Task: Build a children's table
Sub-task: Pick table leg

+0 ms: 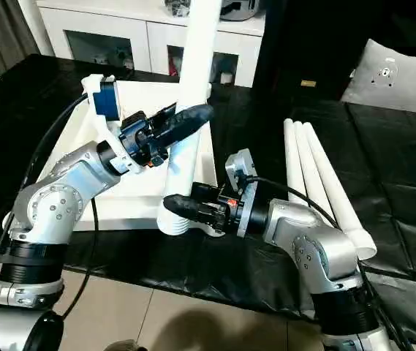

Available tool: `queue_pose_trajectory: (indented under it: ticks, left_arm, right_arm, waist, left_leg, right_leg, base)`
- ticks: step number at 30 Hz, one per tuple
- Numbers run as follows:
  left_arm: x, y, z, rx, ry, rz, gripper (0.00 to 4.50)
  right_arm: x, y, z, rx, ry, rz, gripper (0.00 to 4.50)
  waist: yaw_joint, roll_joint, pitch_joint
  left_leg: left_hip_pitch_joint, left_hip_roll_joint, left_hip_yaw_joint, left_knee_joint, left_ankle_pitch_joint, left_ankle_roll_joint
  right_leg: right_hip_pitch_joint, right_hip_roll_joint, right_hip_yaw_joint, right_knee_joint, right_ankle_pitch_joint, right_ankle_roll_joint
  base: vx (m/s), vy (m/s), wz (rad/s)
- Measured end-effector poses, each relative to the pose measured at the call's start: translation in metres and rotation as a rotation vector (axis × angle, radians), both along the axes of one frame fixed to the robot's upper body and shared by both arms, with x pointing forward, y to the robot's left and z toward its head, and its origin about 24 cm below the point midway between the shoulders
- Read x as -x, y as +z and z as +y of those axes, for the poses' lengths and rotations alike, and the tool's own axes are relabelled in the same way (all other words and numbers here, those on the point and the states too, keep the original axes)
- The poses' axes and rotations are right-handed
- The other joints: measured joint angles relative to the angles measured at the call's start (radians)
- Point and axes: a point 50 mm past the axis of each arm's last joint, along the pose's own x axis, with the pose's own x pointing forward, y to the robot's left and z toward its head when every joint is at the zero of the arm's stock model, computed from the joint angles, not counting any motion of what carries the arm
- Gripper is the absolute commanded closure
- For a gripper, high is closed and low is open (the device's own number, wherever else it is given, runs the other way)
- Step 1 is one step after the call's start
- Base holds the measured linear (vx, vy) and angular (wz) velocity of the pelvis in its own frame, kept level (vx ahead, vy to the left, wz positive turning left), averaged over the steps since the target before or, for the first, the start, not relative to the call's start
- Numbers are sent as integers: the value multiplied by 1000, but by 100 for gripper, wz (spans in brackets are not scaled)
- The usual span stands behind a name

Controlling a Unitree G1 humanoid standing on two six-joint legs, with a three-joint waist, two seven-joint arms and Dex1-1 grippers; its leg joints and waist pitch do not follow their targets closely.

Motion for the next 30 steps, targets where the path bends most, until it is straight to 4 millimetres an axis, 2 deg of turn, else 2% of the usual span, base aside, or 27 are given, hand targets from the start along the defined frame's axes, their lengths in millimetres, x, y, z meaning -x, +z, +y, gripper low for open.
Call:
queue_pose_trajectory:
  ticks: [1, 2, 4, 8, 9, 11, 14, 16, 17, 21, 22, 27, 30]
  left_arm:
    - [-1, -1, 0, 2, 8, 7, 268]
    - [-2, -2, -1, 4, 16, 14, 268]
    - [-5, -3, -1, 4, 61, 36, 268]
    - [-16, -10, 6, -35, 208, 98, 268]
    - [-18, -11, 6, -47, 235, 103, 268]
    - [-25, -13, 10, -89, 353, 137, 269]
    - [-33, -10, 16, -89, 470, 180, 270]
    - [-35, -6, 16, -79, 495, 182, 270]
    - [-36, -4, 16, -79, 501, 183, 270]
    - [-36, -3, 14, -75, 511, 185, 270]
    - [-35, -1, 13, -70, 514, 181, 270]
    - [-34, 10, 10, -35, 513, 160, 270]
    - [-33, 14, 10, -21, 510, 149, 270]
  right_arm:
    - [0, 0, 0, 5, -7, -1, 262]
    - [-1, -1, 0, 8, -13, 0, 227]
    - [-4, -1, 1, 22, -40, 0, 192]
    - [-17, 8, -3, 18, -158, -57, 169]
    - [-19, 10, -5, 7, -174, -59, 150]
    - [-23, 17, -15, -26, -222, -65, 144]
    - [-24, 22, -23, -70, -254, -65, 112]
    - [-24, 23, -25, -98, -266, -60, 101]
    - [-25, 24, -26, -107, -272, -59, 78]
    - [-24, 24, -29, -127, -305, -55, 58]
    - [-24, 24, -30, -136, -328, -52, 34]
    - [-25, 23, -34, -164, -390, -21, 2]
    - [-26, 23, -35, -166, -397, -21, 0]
  waist:
    - [0, 0, 0]
    - [0, 0, 0]
    - [-1, 0, 0]
    - [-3, 0, 0]
    - [-2, 0, 0]
    - [0, 1, 0]
    - [0, 1, 0]
    - [0, 1, 0]
    - [0, 1, 0]
    - [0, 1, 0]
    - [0, 1, 0]
    - [-1, 1, 0]
    - [-2, 1, 0]
  left_leg:
    - [0, 0, 0, 0, 0, 0]
    - [0, 0, 0, 0, 0, 0]
    - [0, 0, 0, 0, 0, 0]
    - [0, 1, 0, 0, 1, -2]
    - [0, 1, 0, 0, 1, -2]
    - [-1, 1, 0, 0, 2, -1]
    - [-1, 1, 0, 0, 2, -1]
    - [-1, 1, 0, 0, 2, -1]
    - [-1, 1, 0, 0, 2, -1]
    - [-1, 1, 0, 0, 2, -1]
    - [-1, 1, 0, 0, 2, -1]
    - [-1, 1, 0, 0, 2, -1]
    - [-1, 1, 0, 0, 2, -1]
  right_leg:
    - [0, 0, 0, 0, 0, 0]
    - [0, 0, 0, 0, 0, 0]
    - [0, 0, 0, 0, 0, 0]
    - [0, 0, -1, 0, 1, 0]
    - [0, 0, -1, 0, 1, 0]
    - [0, 0, -1, 0, 1, 0]
    - [0, 0, -1, 0, 1, 0]
    - [-1, 0, -1, 0, 1, 0]
    - [-1, 0, -1, 0, 1, 0]
    - [-1, 0, -2, 0, 1, 0]
    - [-1, 0, -2, 0, 1, 0]
    - [-1, 0, -2, 0, 1, 0]
    - [-1, 0, -2, 0, 1, 0]
  base:
    - [0, 0, 0]
    - [0, 0, 0]
    - [0, 0, 0]
    - [0, 0, 0]
    - [0, 0, 0]
    - [0, 0, 0]
    - [0, 0, 0]
    - [0, 0, 0]
    - [0, 0, 0]
    - [0, 0, 0]
    - [0, 0, 0]
    - [0, 0, 0]
    - [0, 0, 0]
